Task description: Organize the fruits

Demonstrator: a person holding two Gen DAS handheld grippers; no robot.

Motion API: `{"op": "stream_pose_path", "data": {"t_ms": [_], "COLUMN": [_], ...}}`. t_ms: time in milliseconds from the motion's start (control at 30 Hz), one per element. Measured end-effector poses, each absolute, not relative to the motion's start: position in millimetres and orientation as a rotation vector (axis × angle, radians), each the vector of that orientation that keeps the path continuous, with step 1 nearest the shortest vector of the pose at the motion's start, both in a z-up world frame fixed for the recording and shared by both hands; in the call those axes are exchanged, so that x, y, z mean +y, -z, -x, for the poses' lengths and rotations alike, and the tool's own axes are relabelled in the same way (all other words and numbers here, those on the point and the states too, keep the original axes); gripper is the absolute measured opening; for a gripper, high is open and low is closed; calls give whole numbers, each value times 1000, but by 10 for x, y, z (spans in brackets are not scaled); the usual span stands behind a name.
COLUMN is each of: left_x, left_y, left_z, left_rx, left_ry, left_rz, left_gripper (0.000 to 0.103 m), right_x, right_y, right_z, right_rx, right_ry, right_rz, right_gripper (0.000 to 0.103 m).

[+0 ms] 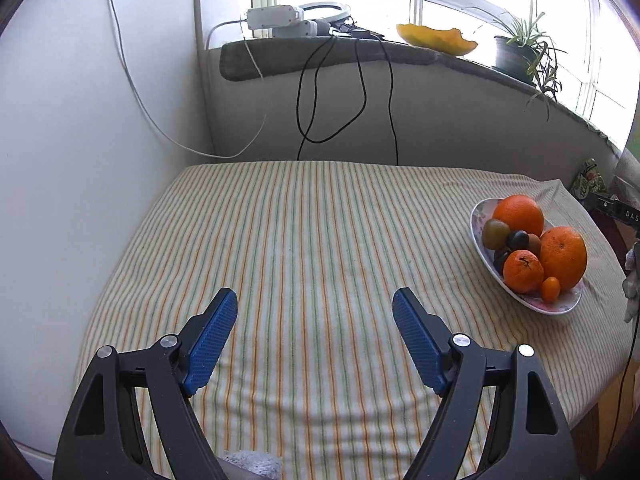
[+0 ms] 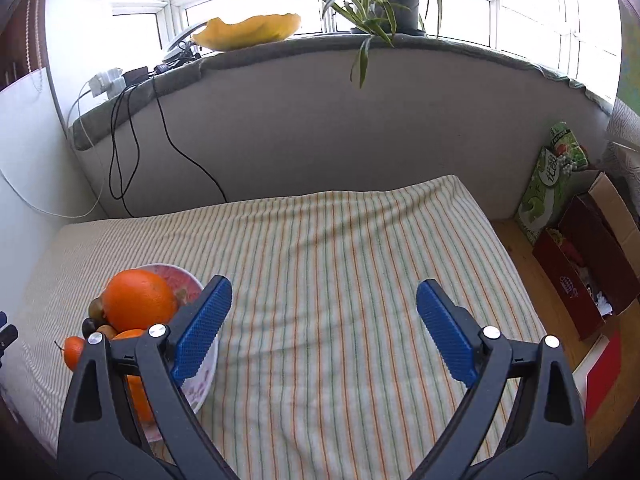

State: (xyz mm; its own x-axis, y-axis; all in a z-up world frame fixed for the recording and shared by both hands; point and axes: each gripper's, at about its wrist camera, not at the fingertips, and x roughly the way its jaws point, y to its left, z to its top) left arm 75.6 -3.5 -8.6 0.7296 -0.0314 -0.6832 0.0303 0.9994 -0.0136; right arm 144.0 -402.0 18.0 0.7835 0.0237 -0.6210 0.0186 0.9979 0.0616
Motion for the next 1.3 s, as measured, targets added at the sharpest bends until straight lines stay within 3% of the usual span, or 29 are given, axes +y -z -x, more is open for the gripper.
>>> {"op": "stream_pose_path", "data": {"t_ms": [467, 1300], "left_x": [-569, -682], "left_y": [-158, -188], "left_z": [-538, -479], "left_rx": [714, 696], "left_ry": [134, 159], "left_rz": [22, 17], "left_gripper": [81, 81], "right_x": [-3444, -3184], "right_y": [-382, -354], "right_z": [-621, -533], "right_rx": [594, 593], "right_ry": [-96, -153], "right_rz": [-13, 33], "right_gripper": [96, 96]}}
